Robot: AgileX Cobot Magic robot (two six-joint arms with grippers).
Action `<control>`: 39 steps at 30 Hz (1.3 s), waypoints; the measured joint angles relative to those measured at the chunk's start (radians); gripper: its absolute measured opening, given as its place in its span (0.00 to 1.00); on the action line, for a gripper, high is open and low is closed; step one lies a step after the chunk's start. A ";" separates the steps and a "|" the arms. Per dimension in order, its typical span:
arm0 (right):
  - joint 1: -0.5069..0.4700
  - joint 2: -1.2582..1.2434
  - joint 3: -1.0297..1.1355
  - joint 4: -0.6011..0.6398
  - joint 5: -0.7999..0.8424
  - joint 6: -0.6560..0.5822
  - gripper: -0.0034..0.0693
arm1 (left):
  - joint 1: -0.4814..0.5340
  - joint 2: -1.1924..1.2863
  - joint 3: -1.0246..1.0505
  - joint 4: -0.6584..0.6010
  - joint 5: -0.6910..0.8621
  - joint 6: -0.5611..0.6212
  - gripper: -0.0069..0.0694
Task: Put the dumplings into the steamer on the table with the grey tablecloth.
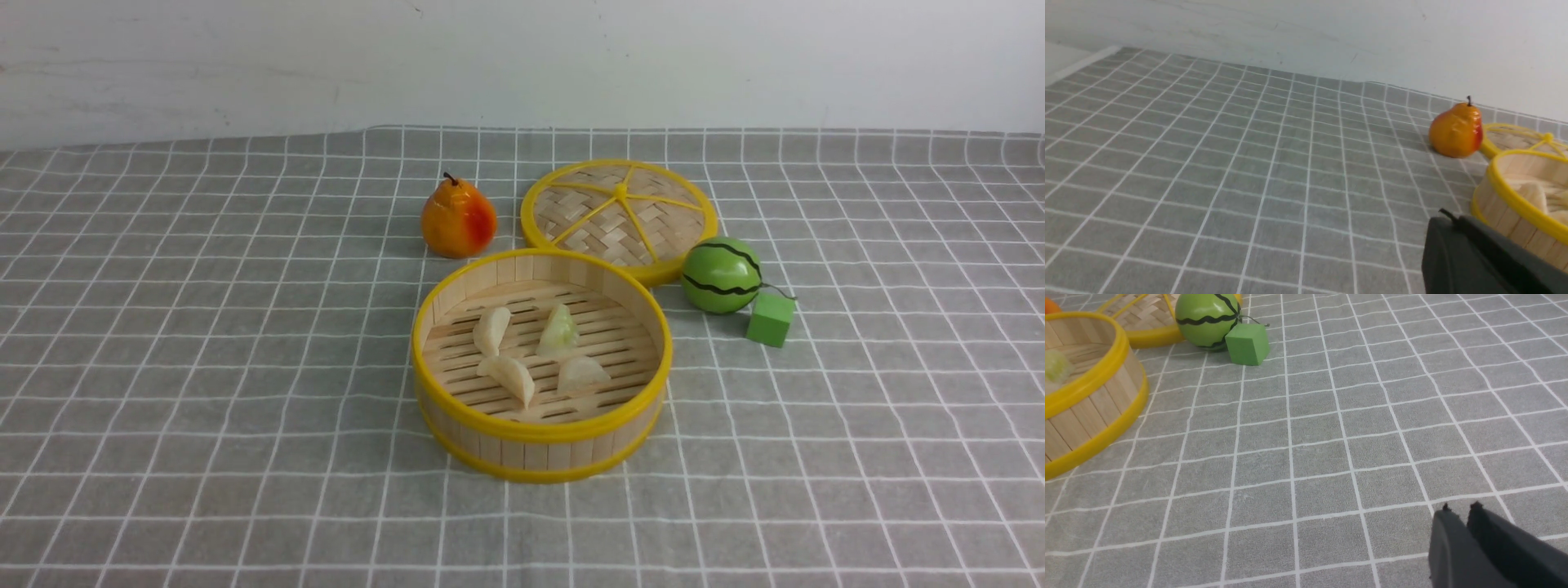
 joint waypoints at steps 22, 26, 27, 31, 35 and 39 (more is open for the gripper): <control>0.000 0.000 0.000 0.000 0.000 0.000 0.18 | 0.005 -0.001 0.006 0.002 0.230 0.000 0.07; 0.000 0.000 0.000 0.000 0.000 0.000 0.18 | 0.005 -0.001 0.006 0.002 0.230 0.000 0.07; 0.000 0.000 0.000 0.000 0.000 0.000 0.18 | 0.005 -0.001 0.006 0.002 0.230 0.000 0.07; 0.000 0.000 0.000 0.000 0.000 0.000 0.18 | 0.005 -0.001 0.006 0.002 0.230 0.000 0.07; 0.000 0.000 0.000 0.000 0.000 0.000 0.19 | 0.005 -0.001 0.006 0.002 0.230 0.000 0.07; 0.000 0.000 0.000 0.000 0.000 0.000 0.20 | 0.005 -0.001 0.006 0.002 0.230 0.000 0.07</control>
